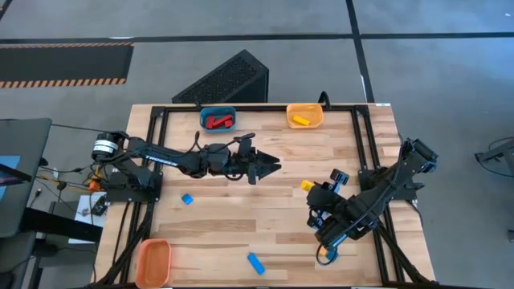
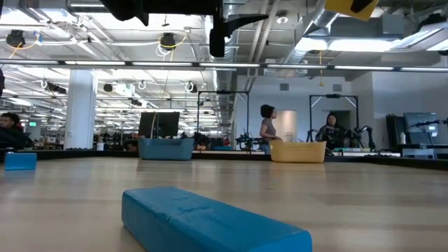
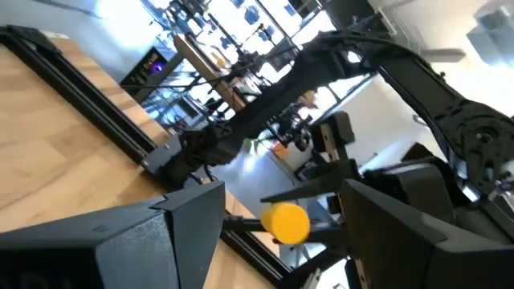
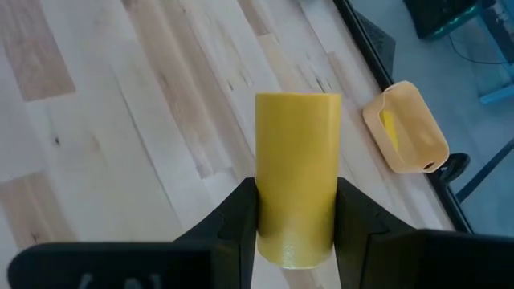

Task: Sort & place blocks by color
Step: Put the yellow block into the yellow bin

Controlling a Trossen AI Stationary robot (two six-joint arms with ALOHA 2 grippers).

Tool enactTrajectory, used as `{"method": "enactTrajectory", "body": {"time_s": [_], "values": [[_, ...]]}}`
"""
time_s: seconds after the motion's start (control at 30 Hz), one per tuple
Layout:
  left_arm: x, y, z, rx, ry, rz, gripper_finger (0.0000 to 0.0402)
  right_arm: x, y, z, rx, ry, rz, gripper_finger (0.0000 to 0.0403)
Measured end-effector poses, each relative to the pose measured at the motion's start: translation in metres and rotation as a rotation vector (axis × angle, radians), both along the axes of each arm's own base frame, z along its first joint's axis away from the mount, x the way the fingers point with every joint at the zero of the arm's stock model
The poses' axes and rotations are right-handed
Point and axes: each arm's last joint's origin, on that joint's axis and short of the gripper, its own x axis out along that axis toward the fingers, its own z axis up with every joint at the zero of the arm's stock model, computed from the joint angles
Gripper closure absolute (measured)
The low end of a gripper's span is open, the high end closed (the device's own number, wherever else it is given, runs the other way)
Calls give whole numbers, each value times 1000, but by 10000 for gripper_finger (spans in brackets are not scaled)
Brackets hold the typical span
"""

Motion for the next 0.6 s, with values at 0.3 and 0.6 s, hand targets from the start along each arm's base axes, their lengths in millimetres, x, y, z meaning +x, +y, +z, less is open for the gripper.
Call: {"method": "enactTrajectory", "body": {"time_s": [0.3, 0.6], "values": [[0, 1, 0, -68, -5, 30, 164, -2, -2, 0, -36, 12, 0, 284], [0, 5, -2, -94, 17, 21, 164, 4, -23, -20, -109, 61, -66, 284]]}}
